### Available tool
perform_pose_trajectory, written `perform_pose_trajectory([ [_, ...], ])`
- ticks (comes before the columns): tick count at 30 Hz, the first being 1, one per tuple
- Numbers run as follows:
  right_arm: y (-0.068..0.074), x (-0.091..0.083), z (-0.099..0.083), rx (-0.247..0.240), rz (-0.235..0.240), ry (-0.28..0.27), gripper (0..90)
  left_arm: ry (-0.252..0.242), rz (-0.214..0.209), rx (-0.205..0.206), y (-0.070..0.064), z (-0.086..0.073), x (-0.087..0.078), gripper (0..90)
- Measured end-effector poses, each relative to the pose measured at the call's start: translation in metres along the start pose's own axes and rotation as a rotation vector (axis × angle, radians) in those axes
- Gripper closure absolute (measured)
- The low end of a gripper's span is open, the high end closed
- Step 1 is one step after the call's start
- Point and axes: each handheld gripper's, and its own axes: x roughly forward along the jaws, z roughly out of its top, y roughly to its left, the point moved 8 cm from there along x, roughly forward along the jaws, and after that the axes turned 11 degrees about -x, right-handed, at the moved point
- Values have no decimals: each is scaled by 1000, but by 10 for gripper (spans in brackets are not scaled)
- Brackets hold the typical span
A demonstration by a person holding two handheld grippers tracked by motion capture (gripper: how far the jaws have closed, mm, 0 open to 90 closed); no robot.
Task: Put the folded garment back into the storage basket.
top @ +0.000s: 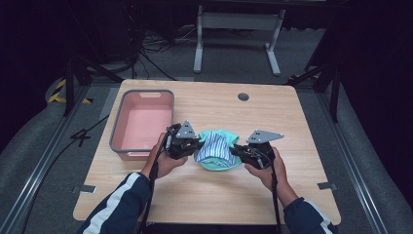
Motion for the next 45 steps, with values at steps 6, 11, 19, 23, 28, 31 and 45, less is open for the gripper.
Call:
perform_pose_trajectory([
  [6, 3, 1, 11, -21, -1, -3, 824, -24, 21, 3, 4, 5, -13, 827],
  [11, 6, 2, 27, -48, 0, -6, 824, -35, 49, 17, 8, 9, -25, 827],
  [19, 6, 4, 53, -84, -7, -16, 824, -96, 66, -16, 18, 16, -45, 827],
  [23, 8, 8, 68, -104, -5, -19, 823, -113, 82, -25, 25, 17, -57, 827],
  [28, 10, 13, 85, -103, 12, -47, 823, -132, 104, -26, 34, 18, -70, 827],
  [31, 14, 18, 96, -119, 20, -55, 822, -143, 118, -40, 42, 18, -78, 827],
  [45, 25, 42, 127, -138, 35, -57, 821, -185, 169, -90, 63, 13, -104, 827],
])
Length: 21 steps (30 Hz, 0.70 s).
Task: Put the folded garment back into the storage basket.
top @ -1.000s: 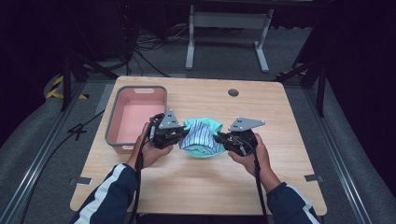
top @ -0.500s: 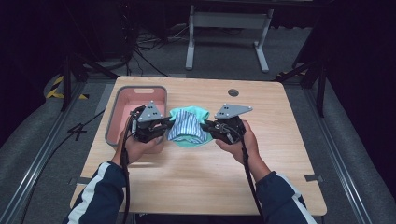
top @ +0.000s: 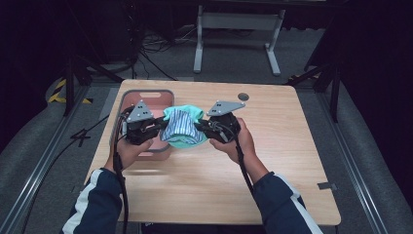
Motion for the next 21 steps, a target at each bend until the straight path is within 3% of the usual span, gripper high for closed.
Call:
perform_pose_trajectory([
  [11, 12, 36, 26, -11, 38, -7, 819, -20, 81, -34, 34, -6, -30, 825],
  [21, 24, 66, 43, -38, 60, 6, 817, -24, 131, -64, 55, -15, -42, 825],
])
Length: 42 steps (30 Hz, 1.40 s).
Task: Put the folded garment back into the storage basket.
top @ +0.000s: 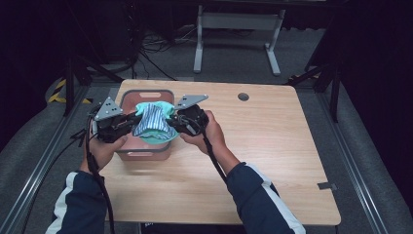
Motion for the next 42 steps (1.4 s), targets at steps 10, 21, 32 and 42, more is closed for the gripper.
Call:
perform_pose_trajectory([
  [10, 8, 27, 8, -5, 22, 13, 814, 17, 49, -15, 21, -10, -7, 824],
  [21, 14, 49, 5, 1, 52, 30, 817, 51, 88, -30, 30, -26, -5, 824],
  [32, 19, 70, -3, 1, 64, 49, 814, 83, 134, -46, 39, -42, 5, 822],
  [42, 15, 81, -16, 16, 49, 83, 806, 122, 150, -30, 42, -48, 20, 818],
])
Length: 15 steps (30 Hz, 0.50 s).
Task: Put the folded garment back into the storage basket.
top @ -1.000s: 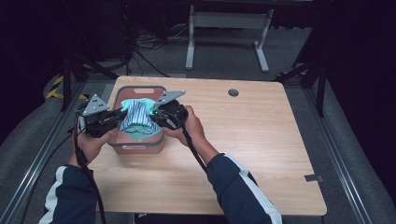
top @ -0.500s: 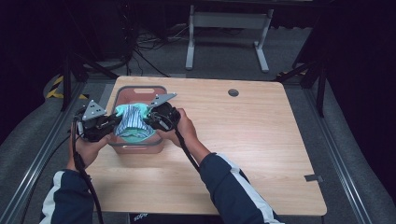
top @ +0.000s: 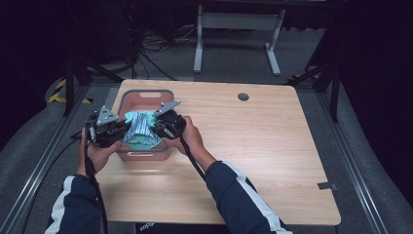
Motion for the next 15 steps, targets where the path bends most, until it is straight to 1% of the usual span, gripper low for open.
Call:
perform_pose_trajectory([
  [2, -1, 3, -4, 8, 2, 8, 805, 22, 6, 14, -2, -2, 4, 817],
  [4, -1, 5, -7, 19, 4, 16, 802, 34, 18, 30, -3, -3, 7, 816],
  [5, -2, 7, -8, 18, 5, 24, 800, 36, 18, 29, -3, -4, 8, 815],
  [6, -1, 7, -9, 18, 6, 25, 798, 46, 26, 40, -2, -4, 8, 814],
  [7, -1, 8, -10, 17, 6, 29, 795, 44, 25, 33, -3, -5, 9, 814],
  [8, -1, 9, -11, 17, 7, 31, 794, 54, 29, 41, -2, -6, 10, 812],
  [9, -1, 10, -11, 20, 9, 36, 791, 61, 31, 36, -2, -7, 10, 809],
  [10, 0, 11, -12, 18, 12, 39, 790, 65, 38, 47, 0, -8, 11, 807],
  [11, 0, 11, -12, 12, 10, 43, 788, 72, 37, 36, -1, -9, 11, 804],
  [13, 0, 12, -12, 10, 14, 49, 779, 80, 40, 45, 0, -11, 12, 801],
  [14, 0, 12, -13, 11, 11, 58, 759, 90, 42, 41, 0, -12, 12, 792],
  [15, 0, 12, -13, 11, 11, 58, 759, 91, 45, 50, 0, -12, 13, 792],
])
